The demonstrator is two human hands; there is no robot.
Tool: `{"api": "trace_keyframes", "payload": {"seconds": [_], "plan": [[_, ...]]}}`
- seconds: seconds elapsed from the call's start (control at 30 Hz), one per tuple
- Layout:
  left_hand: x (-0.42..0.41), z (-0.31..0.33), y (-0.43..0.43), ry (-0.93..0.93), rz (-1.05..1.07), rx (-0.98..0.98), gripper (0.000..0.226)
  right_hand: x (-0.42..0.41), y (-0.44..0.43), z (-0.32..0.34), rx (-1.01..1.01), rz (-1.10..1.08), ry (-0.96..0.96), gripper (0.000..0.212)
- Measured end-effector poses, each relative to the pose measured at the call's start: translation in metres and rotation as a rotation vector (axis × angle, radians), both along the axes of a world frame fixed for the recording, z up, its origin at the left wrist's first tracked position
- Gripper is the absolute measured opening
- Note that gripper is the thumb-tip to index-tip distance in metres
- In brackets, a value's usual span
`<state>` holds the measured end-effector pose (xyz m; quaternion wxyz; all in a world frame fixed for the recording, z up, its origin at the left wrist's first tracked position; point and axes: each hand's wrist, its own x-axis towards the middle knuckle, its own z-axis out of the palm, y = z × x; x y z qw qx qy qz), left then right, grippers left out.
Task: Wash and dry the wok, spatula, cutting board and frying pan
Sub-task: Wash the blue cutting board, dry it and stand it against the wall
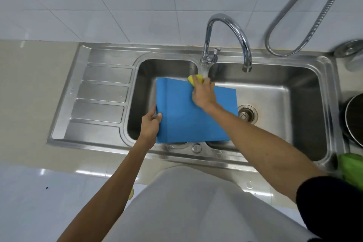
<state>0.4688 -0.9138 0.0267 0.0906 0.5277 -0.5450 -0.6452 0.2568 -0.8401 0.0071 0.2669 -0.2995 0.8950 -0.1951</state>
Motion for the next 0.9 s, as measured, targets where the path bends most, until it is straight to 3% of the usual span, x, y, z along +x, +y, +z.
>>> {"api": "trace_keyframes", "payload": {"seconds": [0.13,0.23,0.33,0.43,0.6,0.7,0.9], "plan": [[0.001,-0.01,0.009,0.055,0.073,-0.002,0.038,0.082,0.025,0.006,-0.212,0.263,0.001,0.062],[0.001,-0.018,0.015,0.052,0.125,0.016,0.039,0.097,0.083,-0.009,-0.189,0.417,-0.024,0.065],[-0.003,-0.022,0.018,0.031,0.132,0.068,0.033,0.068,0.138,-0.028,-0.005,0.323,-0.013,0.058],[-0.007,-0.027,0.016,-0.071,0.072,0.121,0.045,0.037,0.187,-0.03,0.12,0.174,-0.016,0.055],[-0.005,-0.034,0.013,-0.029,0.089,0.131,0.041,0.01,0.22,-0.017,0.092,0.061,-0.049,0.053],[-0.01,-0.035,0.017,-0.007,0.102,0.118,0.043,-0.008,0.235,-0.011,0.114,0.005,-0.013,0.06],[-0.025,-0.041,0.028,-0.016,0.164,0.071,0.037,-0.072,0.258,0.012,0.077,-0.204,0.097,0.053]]}}
